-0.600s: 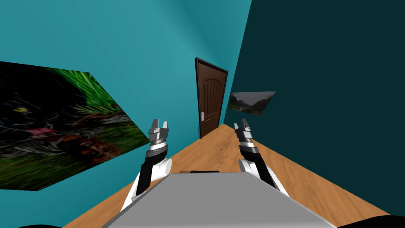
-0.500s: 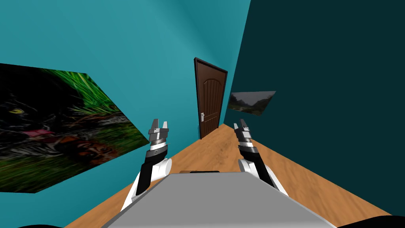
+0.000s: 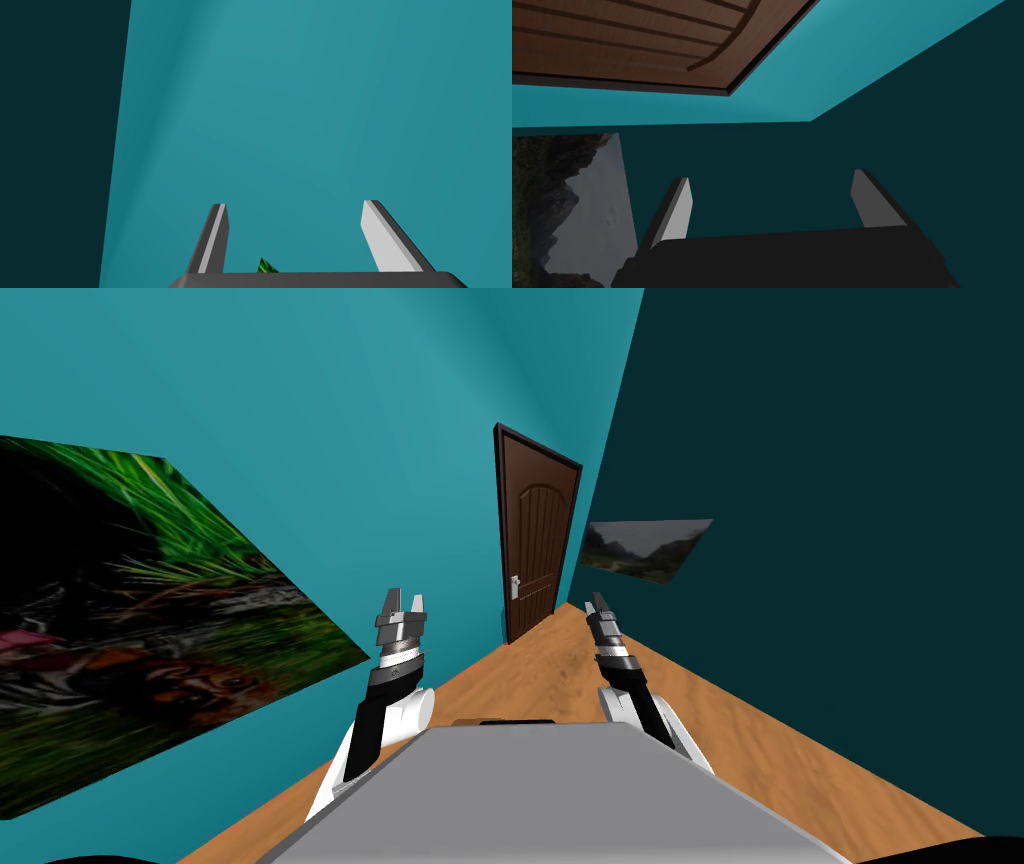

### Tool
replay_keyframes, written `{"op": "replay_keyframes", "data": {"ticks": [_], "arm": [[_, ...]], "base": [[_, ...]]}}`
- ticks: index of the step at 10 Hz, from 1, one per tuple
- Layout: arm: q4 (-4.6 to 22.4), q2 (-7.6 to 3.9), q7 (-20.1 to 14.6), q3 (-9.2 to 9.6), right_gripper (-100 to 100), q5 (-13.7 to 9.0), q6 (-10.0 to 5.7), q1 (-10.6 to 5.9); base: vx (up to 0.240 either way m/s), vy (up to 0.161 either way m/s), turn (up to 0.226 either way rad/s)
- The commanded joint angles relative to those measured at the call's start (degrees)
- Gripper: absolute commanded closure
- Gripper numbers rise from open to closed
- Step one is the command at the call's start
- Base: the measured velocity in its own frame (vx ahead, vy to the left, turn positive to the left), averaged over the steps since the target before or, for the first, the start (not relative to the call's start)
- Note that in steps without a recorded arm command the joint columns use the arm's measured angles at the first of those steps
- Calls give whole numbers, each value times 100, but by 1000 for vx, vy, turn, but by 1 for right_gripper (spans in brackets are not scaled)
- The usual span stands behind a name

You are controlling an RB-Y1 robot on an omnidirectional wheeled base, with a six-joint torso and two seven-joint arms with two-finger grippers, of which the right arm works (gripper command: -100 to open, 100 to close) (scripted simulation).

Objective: Pull the door open

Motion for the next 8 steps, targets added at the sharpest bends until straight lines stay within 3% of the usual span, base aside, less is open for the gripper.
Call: {"op": "replay_keyframes", "data": {"ticks": [1,8], "arm": [[207,-47,145,39,-100,231,-63,-83],[915,-211,536,95,-100,895,-288,-403]], "base": [[121,12,5],[104,3,4]]}}
